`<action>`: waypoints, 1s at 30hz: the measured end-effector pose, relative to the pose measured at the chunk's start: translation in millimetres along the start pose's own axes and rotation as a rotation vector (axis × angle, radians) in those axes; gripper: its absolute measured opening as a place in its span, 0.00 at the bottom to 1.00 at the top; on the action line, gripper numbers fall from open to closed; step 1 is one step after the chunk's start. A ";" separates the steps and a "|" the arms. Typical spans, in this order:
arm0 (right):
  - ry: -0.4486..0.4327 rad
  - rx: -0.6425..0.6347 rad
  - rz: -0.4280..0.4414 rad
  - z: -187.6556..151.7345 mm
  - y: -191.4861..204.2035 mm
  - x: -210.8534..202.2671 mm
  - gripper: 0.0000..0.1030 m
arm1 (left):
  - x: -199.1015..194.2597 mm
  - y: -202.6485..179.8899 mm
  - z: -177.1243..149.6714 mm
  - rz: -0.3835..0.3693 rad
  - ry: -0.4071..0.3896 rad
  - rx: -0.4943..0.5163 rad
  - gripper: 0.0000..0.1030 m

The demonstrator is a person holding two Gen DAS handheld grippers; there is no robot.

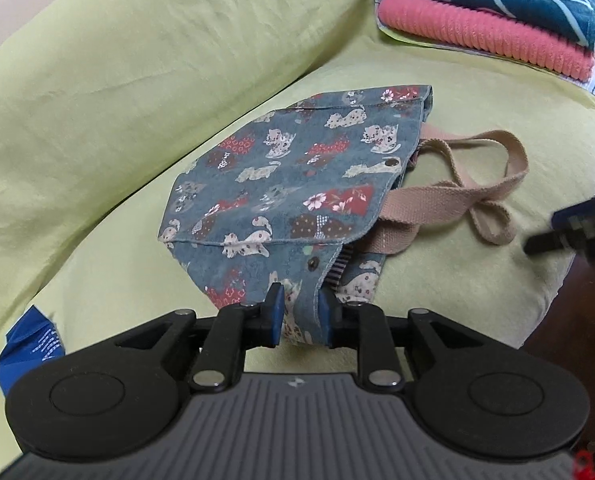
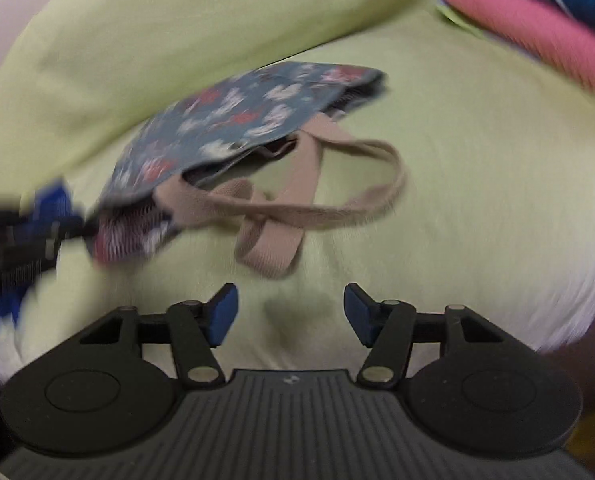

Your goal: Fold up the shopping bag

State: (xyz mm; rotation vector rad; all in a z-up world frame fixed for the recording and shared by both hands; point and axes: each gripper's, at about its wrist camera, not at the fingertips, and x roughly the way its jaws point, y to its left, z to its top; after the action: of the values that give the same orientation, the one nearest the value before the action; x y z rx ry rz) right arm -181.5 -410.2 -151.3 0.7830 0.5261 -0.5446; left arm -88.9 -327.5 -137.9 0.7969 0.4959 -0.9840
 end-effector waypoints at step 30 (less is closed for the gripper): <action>0.028 0.073 -0.264 51.6 -24.7 12.1 0.14 | -31.2 -3.4 -31.2 0.049 0.017 0.033 0.40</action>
State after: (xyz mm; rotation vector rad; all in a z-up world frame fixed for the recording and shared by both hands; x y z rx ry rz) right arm -175.9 -467.4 -140.5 0.7961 0.6427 -0.8011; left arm -107.6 -287.4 -137.0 0.8439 0.4740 -0.9431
